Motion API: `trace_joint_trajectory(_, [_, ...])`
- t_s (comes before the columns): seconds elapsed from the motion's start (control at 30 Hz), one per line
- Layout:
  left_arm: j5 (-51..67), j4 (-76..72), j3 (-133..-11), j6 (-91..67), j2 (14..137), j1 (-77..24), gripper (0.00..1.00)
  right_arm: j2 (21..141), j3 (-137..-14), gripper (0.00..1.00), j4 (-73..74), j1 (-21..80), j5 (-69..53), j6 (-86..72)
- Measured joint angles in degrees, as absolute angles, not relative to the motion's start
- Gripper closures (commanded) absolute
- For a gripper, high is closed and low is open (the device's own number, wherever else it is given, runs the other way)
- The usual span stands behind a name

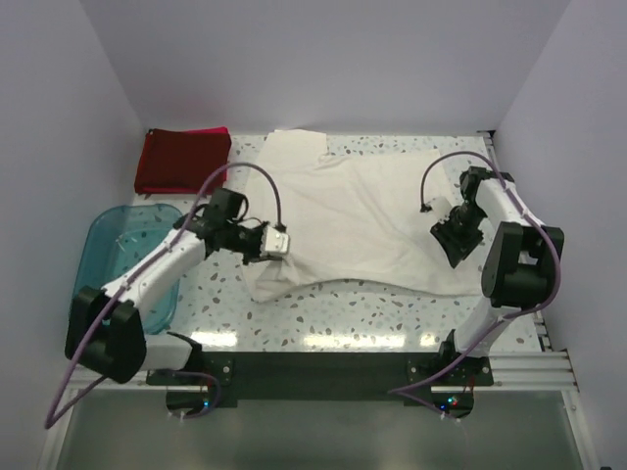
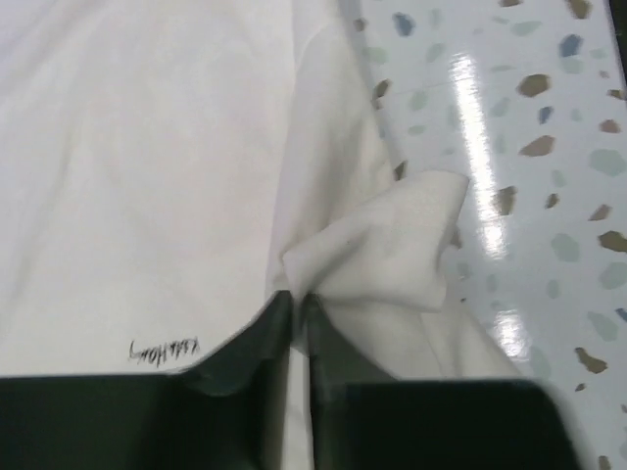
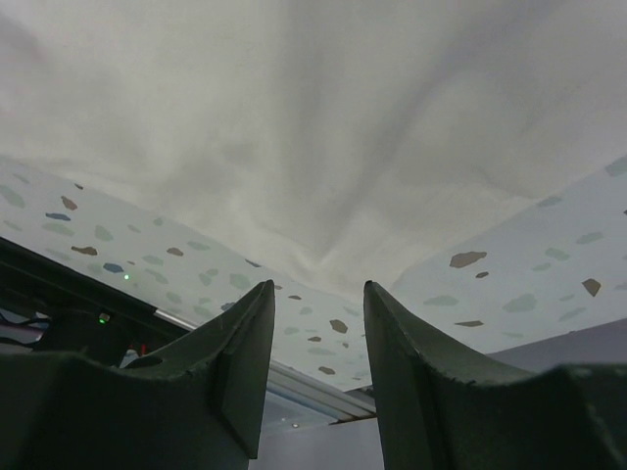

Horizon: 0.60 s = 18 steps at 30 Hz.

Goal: Fold and stack the t-shirts
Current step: Fold the tshirt

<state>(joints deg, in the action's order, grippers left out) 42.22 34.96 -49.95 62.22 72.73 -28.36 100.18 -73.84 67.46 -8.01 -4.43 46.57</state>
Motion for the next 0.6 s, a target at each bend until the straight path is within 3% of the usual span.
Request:
trace_joint_trajectory(0.13, [49.0, 35.7, -57.1, 61.1, 84.1, -10.6, 0.43, 102.5, -76.5, 0.54, 68.1, -8.1, -4.5, 46.6])
trace_joint_trajectory(0.27, [52.6, 36.4, -62.7, 55.9, 94.2, 1.6, 0.41, 103.1, -78.2, 0.54, 68.7, -8.2, -4.5, 46.7])
trace_joint_trajectory(0.37, [53.1, 37.0, -64.9, 54.0, 95.2, 6.3, 0.39, 103.1, -79.3, 0.54, 69.7, -8.7, -4.7, 47.5])
trace_joint_trajectory(0.5, [53.5, 37.5, -66.3, 52.8, 92.6, 4.6, 0.44, 103.0, -80.4, 0.56, 72.0, -10.0, -5.6, 49.3])
trace_joint_trajectory(0.6, [50.5, 38.2, -66.2, 52.9, 90.3, -3.0, 0.43, 102.6, -80.6, 0.56, 73.9, -11.3, -5.7, 50.9])
